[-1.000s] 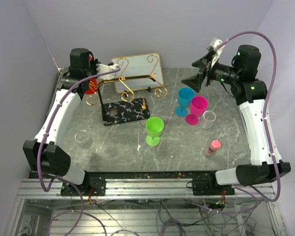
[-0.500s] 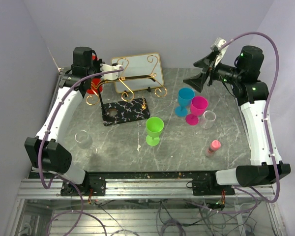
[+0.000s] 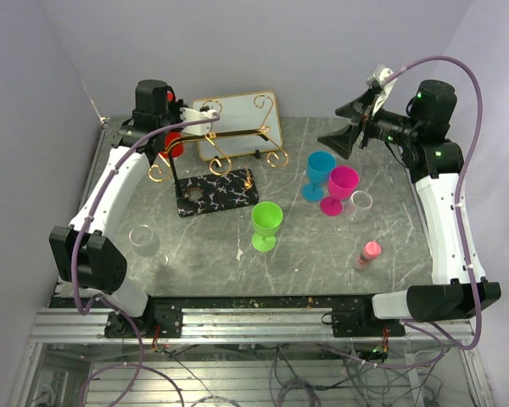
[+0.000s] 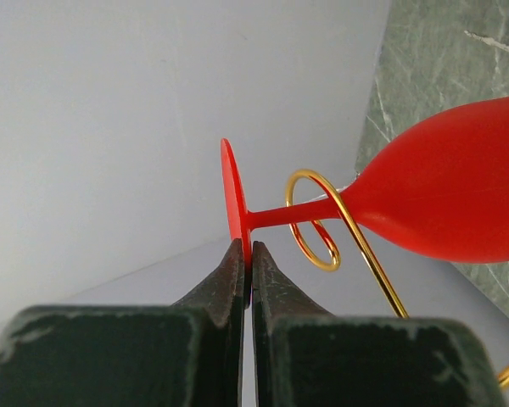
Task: Place the wine glass upside down on the wine glass rack
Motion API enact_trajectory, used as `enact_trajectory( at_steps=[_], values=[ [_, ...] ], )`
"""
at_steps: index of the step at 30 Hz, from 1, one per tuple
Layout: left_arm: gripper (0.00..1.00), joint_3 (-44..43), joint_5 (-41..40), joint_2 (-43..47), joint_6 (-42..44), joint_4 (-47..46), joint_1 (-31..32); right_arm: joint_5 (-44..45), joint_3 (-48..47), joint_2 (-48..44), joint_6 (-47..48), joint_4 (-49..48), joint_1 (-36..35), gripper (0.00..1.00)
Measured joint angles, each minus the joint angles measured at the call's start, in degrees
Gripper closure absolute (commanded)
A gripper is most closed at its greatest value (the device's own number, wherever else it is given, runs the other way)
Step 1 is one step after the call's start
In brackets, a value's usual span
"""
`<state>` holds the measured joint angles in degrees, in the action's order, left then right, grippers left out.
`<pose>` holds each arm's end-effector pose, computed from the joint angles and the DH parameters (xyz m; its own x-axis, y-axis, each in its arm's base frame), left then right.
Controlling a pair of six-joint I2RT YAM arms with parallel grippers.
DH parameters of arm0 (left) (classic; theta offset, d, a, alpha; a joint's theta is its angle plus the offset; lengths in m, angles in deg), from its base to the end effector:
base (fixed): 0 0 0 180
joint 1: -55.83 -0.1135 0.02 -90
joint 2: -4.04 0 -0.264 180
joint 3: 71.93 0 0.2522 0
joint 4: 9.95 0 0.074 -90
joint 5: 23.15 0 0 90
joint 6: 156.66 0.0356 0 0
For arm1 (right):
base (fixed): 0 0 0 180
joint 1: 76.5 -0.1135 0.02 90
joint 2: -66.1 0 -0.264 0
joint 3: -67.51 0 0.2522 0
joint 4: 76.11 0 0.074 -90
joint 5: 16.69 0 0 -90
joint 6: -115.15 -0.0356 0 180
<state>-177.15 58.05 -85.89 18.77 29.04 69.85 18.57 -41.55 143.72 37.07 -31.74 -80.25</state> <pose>0.3534 -0.0826 0.4001 0.0721 0.9973 -0.0117 0.3970 -0.0180 0.9177 0.2682 0.0467 0.4818 -0.0466 -0.1225 -0.9914 -0.8601 0.5097 -0.0225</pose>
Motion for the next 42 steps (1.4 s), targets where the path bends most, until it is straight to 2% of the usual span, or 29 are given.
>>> enact_trajectory(
  at_steps=[6,17,27,42],
  values=[
    [0.92,0.0,-0.8,-1.3,-2.9,-2.3,0.1,-0.4,0.2,0.0,-0.6,-0.6,0.3,0.02],
    [0.92,-2.9,-7.3,-5.8,-8.4,-2.4,0.2,-1.0,0.8,-0.2,-0.9,-1.0,0.8,0.02],
    [0.91,-2.9,-11.2,-5.8,-10.5,-2.2,0.2,-1.4,1.3,-0.7,-1.3,-1.3,1.4,0.02],
    [0.88,-1.3,-11.5,-3.3,-12.7,1.2,0.2,-1.9,2.2,-1.1,-2.4,-2.7,2.0,0.01]
  ],
)
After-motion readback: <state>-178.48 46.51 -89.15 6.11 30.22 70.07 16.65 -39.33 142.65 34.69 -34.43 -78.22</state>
